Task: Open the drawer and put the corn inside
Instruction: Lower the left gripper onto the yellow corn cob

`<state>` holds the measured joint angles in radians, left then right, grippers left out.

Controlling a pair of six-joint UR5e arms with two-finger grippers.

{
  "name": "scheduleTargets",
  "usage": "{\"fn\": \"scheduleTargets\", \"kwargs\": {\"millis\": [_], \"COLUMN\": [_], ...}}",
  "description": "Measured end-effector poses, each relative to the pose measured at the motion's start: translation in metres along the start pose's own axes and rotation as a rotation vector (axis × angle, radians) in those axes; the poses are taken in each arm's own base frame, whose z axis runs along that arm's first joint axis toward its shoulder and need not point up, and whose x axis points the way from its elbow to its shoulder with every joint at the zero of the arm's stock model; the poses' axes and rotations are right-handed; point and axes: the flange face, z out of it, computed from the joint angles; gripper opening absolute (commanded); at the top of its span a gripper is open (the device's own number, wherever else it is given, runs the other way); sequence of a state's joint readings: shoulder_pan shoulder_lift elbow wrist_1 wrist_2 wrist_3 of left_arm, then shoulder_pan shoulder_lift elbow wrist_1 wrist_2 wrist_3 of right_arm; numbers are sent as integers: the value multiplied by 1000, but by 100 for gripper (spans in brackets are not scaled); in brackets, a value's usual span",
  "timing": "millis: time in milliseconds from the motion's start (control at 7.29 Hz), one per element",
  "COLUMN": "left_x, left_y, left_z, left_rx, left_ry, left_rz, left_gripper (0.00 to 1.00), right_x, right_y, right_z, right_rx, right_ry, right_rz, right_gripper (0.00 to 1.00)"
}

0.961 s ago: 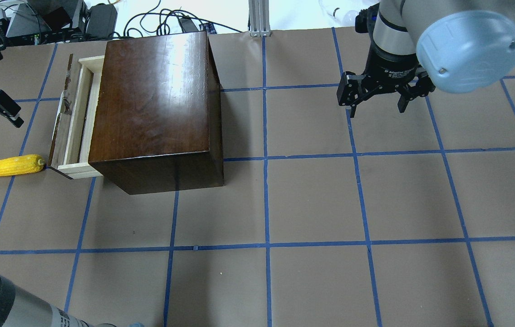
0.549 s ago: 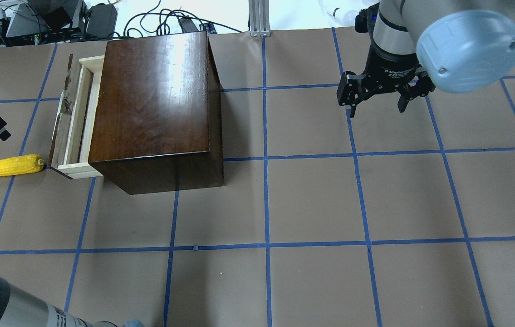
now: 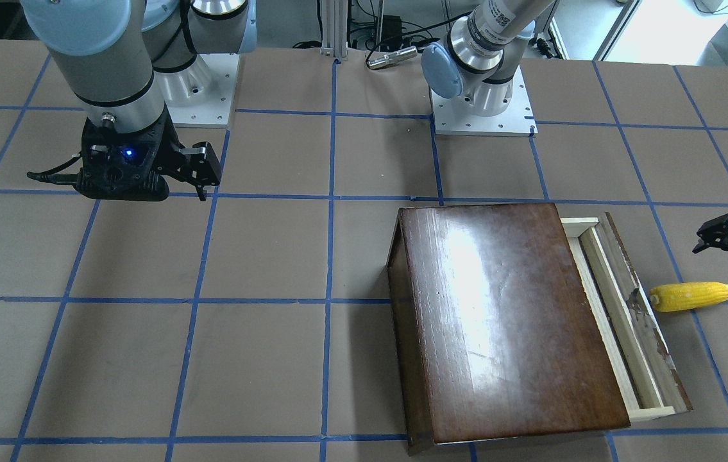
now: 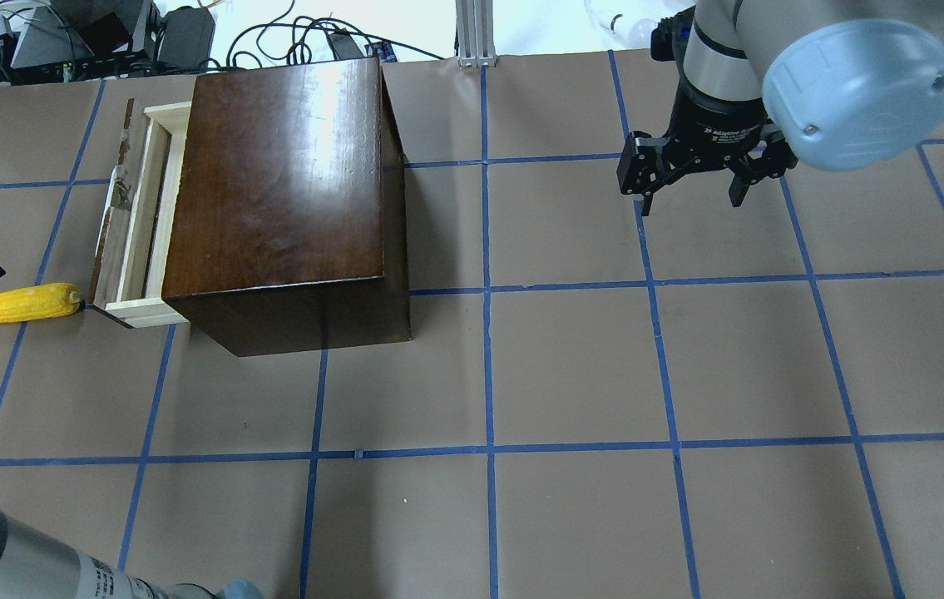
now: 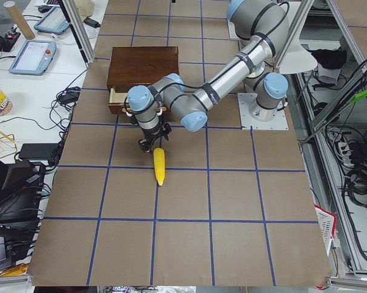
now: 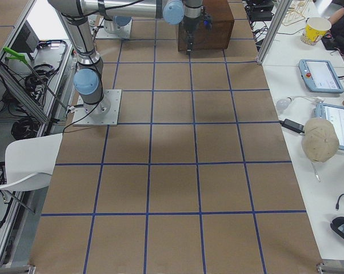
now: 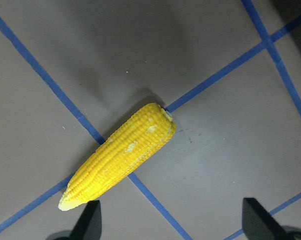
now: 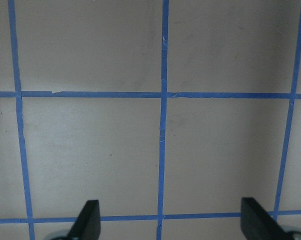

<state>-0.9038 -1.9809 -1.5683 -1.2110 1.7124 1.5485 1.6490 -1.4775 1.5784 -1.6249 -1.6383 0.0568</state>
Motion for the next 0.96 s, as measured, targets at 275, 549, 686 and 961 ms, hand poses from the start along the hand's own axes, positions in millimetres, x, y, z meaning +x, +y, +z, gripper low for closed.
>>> {"fn": "scheduleTargets", "kwargs": {"millis": [275, 549, 686, 961], "left_x": [4, 1, -2, -7], "left_y": [13, 32, 41, 47], "left_z": [18, 31, 38, 48], "left_rx": [3, 37, 61, 83], "left_ry": [-25, -21, -17, -22], "left_rz": [160, 272, 312, 362], "left_gripper": [100, 100, 100, 100], "right_x": [0, 0, 0, 0], "right_y": [0, 0, 0, 0], "right_z": [-1, -1, -1, 0], "right_rx": [1, 2, 1, 1], "right_ry": [0, 0, 0, 0], "right_rz": [0, 0, 0, 0], "right_gripper": [100, 100, 100, 100]}}
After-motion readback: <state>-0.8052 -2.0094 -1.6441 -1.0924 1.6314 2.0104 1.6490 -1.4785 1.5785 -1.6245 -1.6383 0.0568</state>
